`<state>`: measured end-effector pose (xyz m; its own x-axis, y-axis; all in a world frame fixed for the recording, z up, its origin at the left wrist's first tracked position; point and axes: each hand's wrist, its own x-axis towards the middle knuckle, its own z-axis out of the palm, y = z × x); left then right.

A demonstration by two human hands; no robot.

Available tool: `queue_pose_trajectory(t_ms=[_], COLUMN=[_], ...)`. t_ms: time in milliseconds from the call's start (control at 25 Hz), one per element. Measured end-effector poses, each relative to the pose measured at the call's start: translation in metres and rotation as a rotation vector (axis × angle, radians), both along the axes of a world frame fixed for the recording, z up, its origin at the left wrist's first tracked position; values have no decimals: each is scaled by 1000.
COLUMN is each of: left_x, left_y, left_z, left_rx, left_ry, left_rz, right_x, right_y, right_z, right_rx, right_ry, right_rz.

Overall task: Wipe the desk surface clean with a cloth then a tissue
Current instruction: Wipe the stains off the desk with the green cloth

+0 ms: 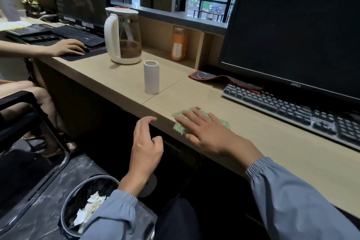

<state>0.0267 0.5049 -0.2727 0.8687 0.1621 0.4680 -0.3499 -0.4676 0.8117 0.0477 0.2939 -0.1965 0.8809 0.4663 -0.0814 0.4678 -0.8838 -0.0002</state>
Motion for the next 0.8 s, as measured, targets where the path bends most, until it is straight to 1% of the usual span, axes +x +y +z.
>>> queue_pose_trajectory(t_ms=[200, 360, 440, 560, 800], left_x=[-1, 7, 11, 15, 16], left_y=[8, 22, 31, 41, 35], left_z=[-8, -9, -8, -5, 0], left_rx=[-30, -47, -45, -30, -4], left_ry=[34, 15, 16, 12, -2], left_rz=[26, 58, 78, 104, 88], right_x=[14, 43, 56, 65, 46], right_y=[28, 67, 87, 108, 100], right_z=[-8, -14, -14, -12, -18], right_rx=[-43, -80, -80, -93, -161], right_ry=[-94, -154, -169, -174, -271], right_rz=[-32, -8, 24, 9, -14])
